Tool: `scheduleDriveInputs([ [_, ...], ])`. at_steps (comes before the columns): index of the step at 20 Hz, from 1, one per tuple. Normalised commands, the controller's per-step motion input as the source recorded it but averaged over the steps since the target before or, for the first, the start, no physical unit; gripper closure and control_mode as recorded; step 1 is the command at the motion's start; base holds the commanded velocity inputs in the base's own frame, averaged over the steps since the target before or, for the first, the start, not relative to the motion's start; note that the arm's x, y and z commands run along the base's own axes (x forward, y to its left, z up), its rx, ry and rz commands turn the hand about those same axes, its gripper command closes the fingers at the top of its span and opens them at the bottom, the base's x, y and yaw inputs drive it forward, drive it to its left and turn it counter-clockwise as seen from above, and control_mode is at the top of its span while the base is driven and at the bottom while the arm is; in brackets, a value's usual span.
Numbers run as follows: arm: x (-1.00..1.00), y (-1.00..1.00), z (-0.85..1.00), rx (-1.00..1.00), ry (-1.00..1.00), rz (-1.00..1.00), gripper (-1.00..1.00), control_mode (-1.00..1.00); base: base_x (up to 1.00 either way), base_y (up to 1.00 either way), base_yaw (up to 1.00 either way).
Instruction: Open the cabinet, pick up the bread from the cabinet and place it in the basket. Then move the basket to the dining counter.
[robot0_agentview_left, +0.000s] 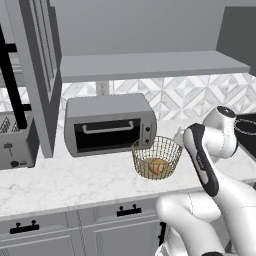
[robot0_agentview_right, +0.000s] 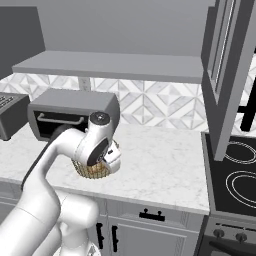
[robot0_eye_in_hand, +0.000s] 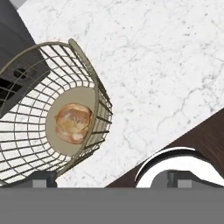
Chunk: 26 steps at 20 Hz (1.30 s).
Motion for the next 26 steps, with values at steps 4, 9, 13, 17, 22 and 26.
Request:
scheduleDriveInputs([
  [4,0.16,0.03,-0.01,0.0,0.09,0.0,-1.0,-1.0,0.0,0.0,0.0],
  [9,0.37,0.0,-0.24,0.0,0.12,0.0,-1.0,-1.0,0.0,0.0,0.0],
  [13,0.34,0.0,-0.41,0.04,0.07,0.0,-1.0,-1.0,0.0,0.0,0.0],
  [17,0.39,0.0,-0.32,0.03,0.01,0.0,-1.0,-1.0,0.0,0.0,0.0],
  [22,0.3,0.04,-0.36,0.03,0.0,0.0,-1.0,-1.0,0.0,0.0,0.0],
  [26,0.2,0.15,-0.39,0.03,0.0,0.0,-1.0,-1.0,0.0,0.0,0.0],
])
